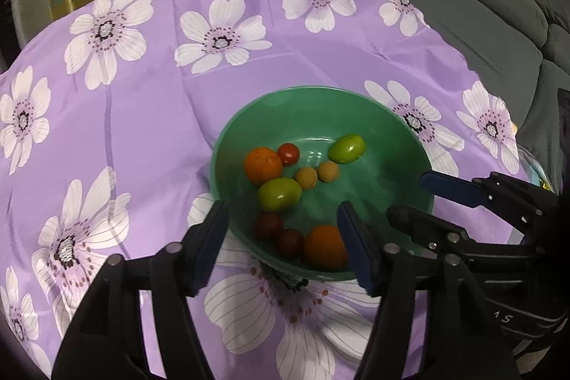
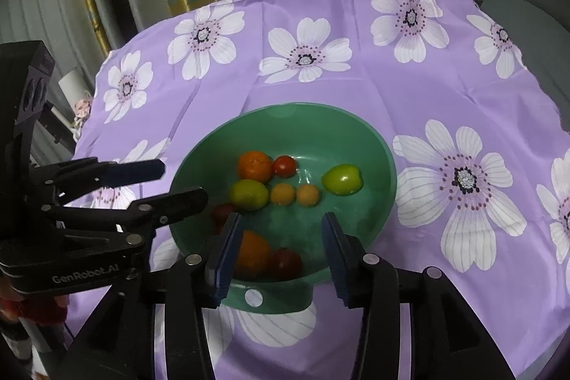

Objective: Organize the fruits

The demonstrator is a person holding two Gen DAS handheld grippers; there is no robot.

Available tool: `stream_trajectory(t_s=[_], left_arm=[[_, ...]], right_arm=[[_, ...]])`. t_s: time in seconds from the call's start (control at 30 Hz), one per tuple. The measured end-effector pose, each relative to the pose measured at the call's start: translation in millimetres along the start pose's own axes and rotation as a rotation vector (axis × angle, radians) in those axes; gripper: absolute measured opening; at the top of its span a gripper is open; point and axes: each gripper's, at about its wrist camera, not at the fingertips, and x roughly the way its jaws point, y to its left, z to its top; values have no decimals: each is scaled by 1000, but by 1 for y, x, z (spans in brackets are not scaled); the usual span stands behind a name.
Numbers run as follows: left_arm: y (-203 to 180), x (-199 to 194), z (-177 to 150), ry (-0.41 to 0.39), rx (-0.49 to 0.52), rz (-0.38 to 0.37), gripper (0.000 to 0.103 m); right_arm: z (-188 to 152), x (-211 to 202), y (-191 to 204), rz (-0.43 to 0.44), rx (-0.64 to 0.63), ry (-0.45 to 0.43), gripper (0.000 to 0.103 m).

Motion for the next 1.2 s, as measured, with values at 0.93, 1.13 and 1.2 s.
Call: stream_trajectory(t_s=[0.93,1.13,1.2], left_arm=[[-2,-12,-5,58,-29,117,75],[-3,-10,-3,62,-17,133,75],[-4,-11,-3,57,-19,133,75]], right_arm=[[-2,-20,2,-64,-14,1,64],[-2,-22,0,-64,-6,-3,64],[-2,-22,-1,-66,-6,-3,64]])
